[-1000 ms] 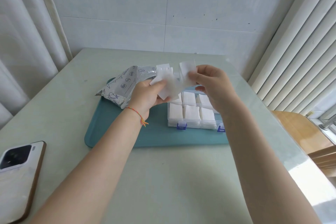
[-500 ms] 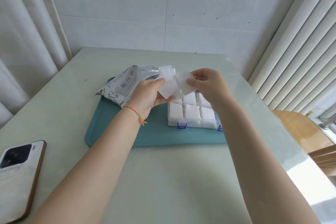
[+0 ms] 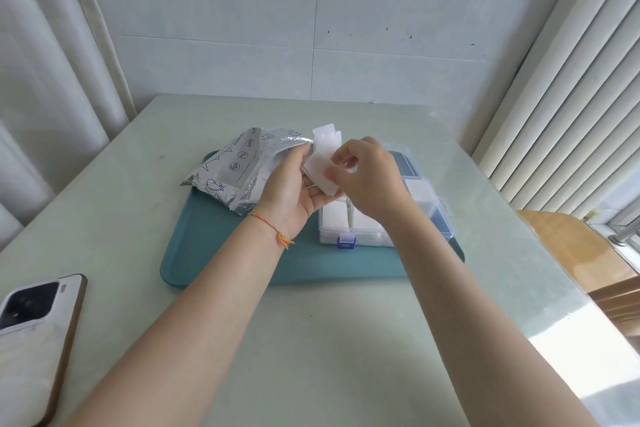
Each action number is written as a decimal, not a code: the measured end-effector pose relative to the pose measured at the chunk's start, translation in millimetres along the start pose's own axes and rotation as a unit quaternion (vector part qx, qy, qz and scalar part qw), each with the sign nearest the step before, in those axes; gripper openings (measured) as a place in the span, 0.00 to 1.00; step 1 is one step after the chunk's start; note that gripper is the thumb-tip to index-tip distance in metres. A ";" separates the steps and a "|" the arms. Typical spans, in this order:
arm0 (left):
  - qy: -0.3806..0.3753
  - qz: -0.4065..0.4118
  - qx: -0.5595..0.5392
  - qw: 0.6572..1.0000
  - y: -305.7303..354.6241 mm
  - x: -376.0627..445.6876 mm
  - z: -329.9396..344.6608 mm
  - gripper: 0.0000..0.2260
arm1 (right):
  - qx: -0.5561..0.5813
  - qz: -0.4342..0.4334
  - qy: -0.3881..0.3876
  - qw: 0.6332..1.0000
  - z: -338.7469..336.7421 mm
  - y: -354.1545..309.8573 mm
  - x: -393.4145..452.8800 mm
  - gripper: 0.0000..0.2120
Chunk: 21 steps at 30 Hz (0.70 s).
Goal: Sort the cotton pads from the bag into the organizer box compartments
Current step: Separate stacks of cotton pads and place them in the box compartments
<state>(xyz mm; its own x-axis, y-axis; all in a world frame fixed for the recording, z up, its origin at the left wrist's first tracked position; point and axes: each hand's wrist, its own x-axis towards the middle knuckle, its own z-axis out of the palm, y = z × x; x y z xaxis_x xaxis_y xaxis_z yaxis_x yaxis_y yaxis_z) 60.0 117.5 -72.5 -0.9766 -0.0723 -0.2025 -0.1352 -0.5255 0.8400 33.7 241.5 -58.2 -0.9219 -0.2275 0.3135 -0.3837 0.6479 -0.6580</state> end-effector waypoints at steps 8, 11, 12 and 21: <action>-0.007 0.009 0.005 1.000 -3.7 0.3 -1.3 0.10 | -0.011 -0.030 -0.030 0.999 4.2 -4.9 -5.6 0.09; -0.009 0.005 0.003 1.000 -1.3 -0.5 -1.8 0.09 | -0.038 -0.035 -0.046 0.998 4.1 -5.8 -4.6 0.08; -0.005 0.002 0.001 1.000 -0.3 -0.7 -2.4 0.09 | -0.036 -0.035 -0.052 0.997 3.8 -6.0 -4.3 0.08; 0.045 -0.006 -0.028 0.999 9.2 3.4 -10.0 0.09 | 0.170 0.022 -0.070 0.983 -34.4 2.7 -0.6 0.02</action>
<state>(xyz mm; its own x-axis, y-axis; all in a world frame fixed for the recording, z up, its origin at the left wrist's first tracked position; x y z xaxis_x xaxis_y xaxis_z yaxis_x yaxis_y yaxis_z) 57.1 104.0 -70.4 -0.9555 -0.1404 -0.2595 -0.1355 -0.5726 0.8085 35.1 268.3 -36.6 -0.9271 -0.3181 0.1980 -0.3169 0.3838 -0.8673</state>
